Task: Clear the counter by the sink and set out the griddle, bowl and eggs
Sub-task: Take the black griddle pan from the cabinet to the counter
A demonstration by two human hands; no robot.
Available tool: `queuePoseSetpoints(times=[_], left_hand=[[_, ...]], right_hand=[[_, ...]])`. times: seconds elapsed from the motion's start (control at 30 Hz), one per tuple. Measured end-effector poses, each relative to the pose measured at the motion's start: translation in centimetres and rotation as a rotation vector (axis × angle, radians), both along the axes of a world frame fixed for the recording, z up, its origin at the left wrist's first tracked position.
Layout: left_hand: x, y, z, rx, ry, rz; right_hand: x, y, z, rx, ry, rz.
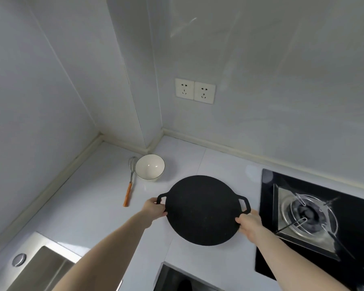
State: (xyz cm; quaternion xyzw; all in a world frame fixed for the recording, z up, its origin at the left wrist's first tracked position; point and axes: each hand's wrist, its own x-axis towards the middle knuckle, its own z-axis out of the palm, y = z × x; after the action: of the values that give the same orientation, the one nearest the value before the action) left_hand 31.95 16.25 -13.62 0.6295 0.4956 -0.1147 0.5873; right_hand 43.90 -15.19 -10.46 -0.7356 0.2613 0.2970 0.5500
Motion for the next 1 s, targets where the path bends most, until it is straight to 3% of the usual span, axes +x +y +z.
queuePoseSetpoints(times=[0.3,0.5,0.67,0.83,0.9,1.0], left_hand=[[4.3,1.5,-1.6,-0.025,0.002,-0.081],[5.4,1.5,-1.1,0.093,0.014,-0.178],[6.8,2.5,-0.3,-0.01,-0.098,-0.171],[6.5,3.1,-0.1,-0.029,-0.157,-0.233],[5.2,3.2,0.1,0.068,-0.138,-0.243],[1.9,4.2,0.2,0.472,-0.127,-0.311]], right_hand=[[0.7,1.0,-0.7,-0.028,0.073,-0.05],[0.4,2.5,-1.6,0.041,0.097,-0.118],[2.8,2.7,-4.8,0.056,0.04,-0.133],[2.1,4.2,-1.2,0.057,0.003,-0.097],[1.0,4.6,-1.3,0.043,-0.026,-0.043],[-1.1,5.0,-2.0,-0.031,-0.064,0.125]])
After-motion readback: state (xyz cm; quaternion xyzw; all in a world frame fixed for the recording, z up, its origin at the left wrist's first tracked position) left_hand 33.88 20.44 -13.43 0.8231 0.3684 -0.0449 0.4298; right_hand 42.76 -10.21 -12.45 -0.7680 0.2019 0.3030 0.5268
